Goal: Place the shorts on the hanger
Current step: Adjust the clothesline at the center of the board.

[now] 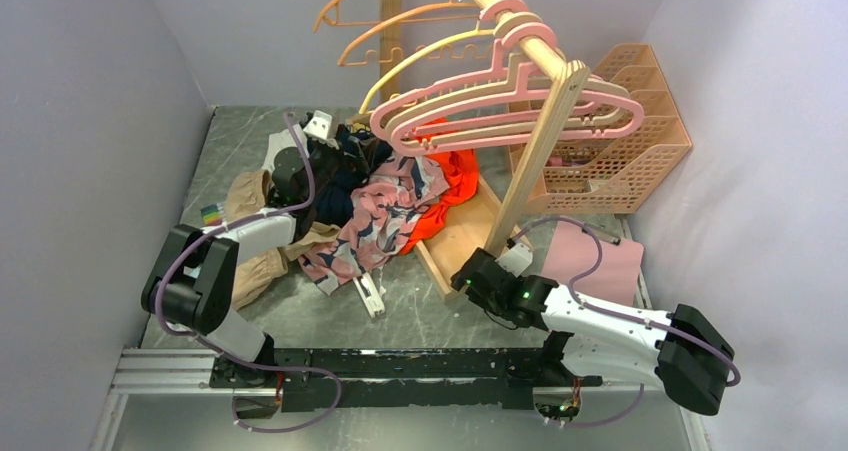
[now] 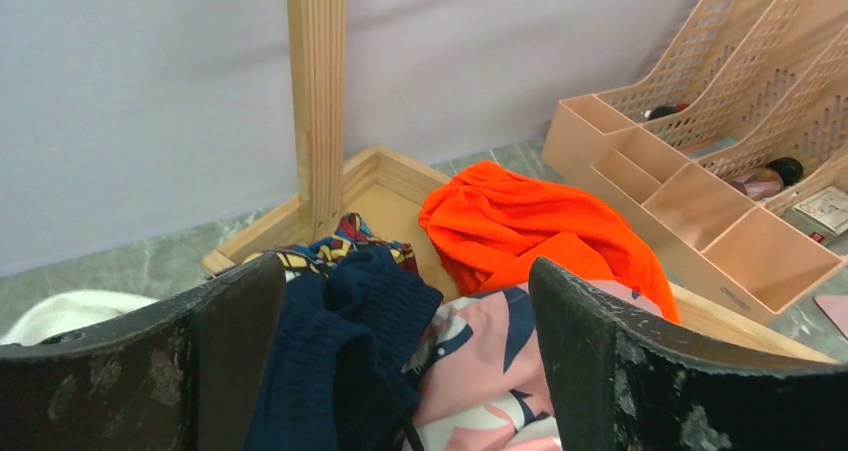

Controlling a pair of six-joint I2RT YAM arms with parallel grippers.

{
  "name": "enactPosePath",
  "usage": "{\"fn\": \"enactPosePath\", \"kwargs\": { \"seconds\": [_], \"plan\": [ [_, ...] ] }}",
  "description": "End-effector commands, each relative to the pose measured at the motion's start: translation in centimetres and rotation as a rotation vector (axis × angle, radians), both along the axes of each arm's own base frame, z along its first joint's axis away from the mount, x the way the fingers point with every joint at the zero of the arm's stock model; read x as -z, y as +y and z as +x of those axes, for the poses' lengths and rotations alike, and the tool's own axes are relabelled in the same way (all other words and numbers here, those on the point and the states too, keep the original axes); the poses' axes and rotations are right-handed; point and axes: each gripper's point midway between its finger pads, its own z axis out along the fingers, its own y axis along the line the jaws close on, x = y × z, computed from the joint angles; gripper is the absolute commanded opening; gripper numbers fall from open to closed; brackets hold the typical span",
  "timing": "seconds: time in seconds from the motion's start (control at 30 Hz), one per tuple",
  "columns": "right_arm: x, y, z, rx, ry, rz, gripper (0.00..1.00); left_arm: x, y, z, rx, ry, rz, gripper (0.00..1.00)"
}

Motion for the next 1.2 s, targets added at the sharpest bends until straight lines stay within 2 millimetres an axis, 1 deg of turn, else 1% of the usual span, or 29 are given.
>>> {"fn": "enactPosePath", "kwargs": {
  "seconds": [0.0,0.13,0.23,0.4,0.6,0.67,0.8,0.9,0.93,0.97,1.03,1.13,1.17],
  "plan": [
    [2.7,-1.6,-5.6,-0.274,0.195,-0.166,0.77,1.0,-0.8,-1.5,0.054,0.059,-0.037,0.96],
    [2.5,-2.3,-6.0,-0.249,0.217,-0.182,0.83,1.9,-0.7,-2.3,0.061,0.087,-0.055,0.99],
    [2.1,-2.6,-6.3,-0.237,0.227,-0.174,0.86,2.2,-0.6,-2.8,0.062,0.102,-0.055,1.00],
    [0.3,-1.7,-5.6,-0.266,0.132,-0.085,0.87,2.6,-0.2,-3.6,0.060,0.107,-0.048,0.99],
    [-1.5,0.7,-4.4,-0.311,0.020,0.033,0.86,2.9,-0.4,-3.9,0.074,0.124,-0.058,0.99],
    [-2.6,1.7,-4.1,-0.353,-0.019,0.059,0.85,2.9,-0.5,-4.0,0.080,0.137,-0.066,0.99],
    [-5.2,3.6,-4.3,-0.532,-0.119,0.093,0.82,2.5,0.1,-4.4,0.049,0.199,-0.087,0.99],
    [-6.8,4.7,-5.3,-0.686,-0.178,0.118,0.78,2.7,1.4,-4.9,-0.028,0.304,-0.090,0.99],
    [-6.9,4.9,-5.6,-0.722,-0.186,0.112,0.77,3.6,2.0,-5.4,-0.056,0.370,-0.068,0.99],
    [-6.8,4.8,-5.6,-0.748,-0.190,0.091,0.76,3.8,2.5,-5.8,-0.078,0.404,-0.053,0.99],
    [-6.4,4.4,-5.5,-0.748,-0.179,0.055,0.76,3.8,3.2,-6.6,-0.098,0.436,-0.022,0.99],
    [-5.0,3.5,-5.3,-0.705,-0.150,0.016,0.74,3.5,3.7,-7.7,-0.099,0.428,-0.012,0.99],
    [-4.7,3.6,-5.4,-0.710,-0.144,0.020,0.74,3.5,3.8,-7.9,-0.099,0.425,-0.015,0.99]
  ]
}}
